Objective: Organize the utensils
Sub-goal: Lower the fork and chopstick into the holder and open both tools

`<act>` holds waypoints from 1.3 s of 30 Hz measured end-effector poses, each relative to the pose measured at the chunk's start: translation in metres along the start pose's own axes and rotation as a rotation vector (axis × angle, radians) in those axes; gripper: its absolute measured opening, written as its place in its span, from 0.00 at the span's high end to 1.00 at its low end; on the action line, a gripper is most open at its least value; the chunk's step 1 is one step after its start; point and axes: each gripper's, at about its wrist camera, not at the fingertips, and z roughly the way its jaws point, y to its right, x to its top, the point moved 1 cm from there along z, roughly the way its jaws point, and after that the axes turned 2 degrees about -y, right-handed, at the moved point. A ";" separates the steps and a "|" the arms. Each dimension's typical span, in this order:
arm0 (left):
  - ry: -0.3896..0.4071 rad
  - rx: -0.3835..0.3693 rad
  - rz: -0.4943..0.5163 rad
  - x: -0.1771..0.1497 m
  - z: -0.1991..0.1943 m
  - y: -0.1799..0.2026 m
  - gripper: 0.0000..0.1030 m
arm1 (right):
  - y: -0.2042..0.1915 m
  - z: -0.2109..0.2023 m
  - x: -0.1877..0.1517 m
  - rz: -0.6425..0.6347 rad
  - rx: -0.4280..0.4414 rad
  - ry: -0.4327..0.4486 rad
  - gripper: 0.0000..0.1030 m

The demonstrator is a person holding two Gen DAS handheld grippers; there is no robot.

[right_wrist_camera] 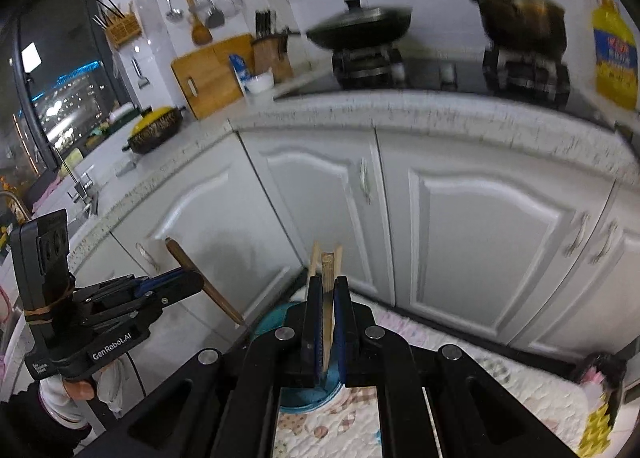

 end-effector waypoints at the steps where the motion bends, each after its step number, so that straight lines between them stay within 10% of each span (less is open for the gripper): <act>1: -0.013 0.004 -0.001 -0.003 0.007 0.000 0.92 | 0.003 0.006 -0.002 0.008 0.003 -0.013 0.95; 12: -0.079 0.035 -0.028 -0.019 0.043 -0.001 0.92 | 0.026 0.053 -0.017 0.116 0.055 -0.067 0.94; 16: -0.078 0.025 -0.039 -0.017 0.041 -0.001 0.89 | 0.033 0.051 -0.020 0.158 0.061 -0.055 0.69; 39: -0.022 0.080 -0.027 -0.048 0.002 0.028 0.57 | 0.011 0.009 -0.070 0.135 -0.045 -0.019 0.59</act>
